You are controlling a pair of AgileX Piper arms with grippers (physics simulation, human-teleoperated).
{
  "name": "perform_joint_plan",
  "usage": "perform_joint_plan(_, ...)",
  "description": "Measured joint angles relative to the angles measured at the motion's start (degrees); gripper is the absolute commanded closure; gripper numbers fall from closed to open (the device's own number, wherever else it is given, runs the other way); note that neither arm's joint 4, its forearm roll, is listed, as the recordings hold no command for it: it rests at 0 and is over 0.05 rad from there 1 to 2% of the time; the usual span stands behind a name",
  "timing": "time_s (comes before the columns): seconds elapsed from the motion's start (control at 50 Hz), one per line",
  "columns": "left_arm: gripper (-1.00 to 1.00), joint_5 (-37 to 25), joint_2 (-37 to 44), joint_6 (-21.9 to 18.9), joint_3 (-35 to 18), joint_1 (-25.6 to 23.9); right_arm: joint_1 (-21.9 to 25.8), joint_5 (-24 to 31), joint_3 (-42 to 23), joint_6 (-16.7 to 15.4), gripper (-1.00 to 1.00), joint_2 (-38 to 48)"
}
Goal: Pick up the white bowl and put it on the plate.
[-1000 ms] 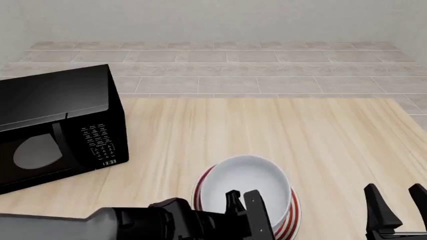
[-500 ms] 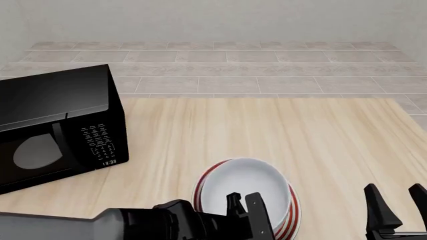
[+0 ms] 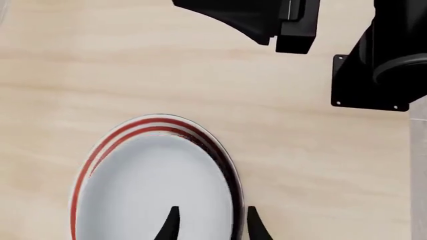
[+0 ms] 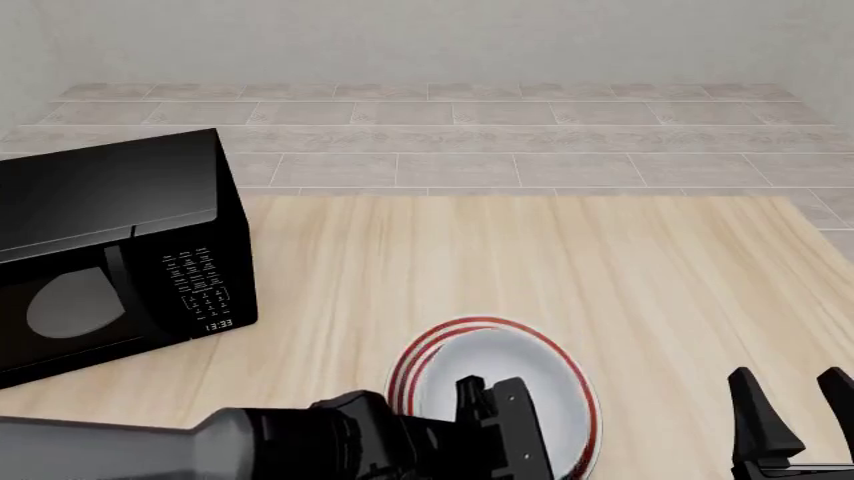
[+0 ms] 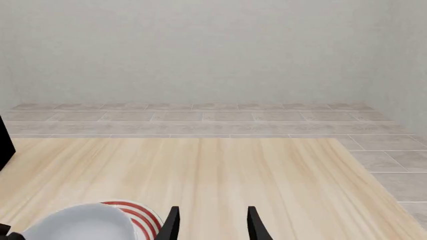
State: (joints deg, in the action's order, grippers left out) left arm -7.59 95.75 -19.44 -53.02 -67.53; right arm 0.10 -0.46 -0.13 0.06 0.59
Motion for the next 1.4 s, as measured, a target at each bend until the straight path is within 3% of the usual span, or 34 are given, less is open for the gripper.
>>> perform_joint_plan(0.68,-1.0,-3.0,-3.6,-1.1,-0.1,0.3,0.0,0.0,0.0,0.0,-1.0,0.0)
perform_joint_plan(1.4,-1.0,-15.6,-31.7,-4.5,6.8,2.8,0.0,0.0,0.0,0.0,-1.0,0.0)
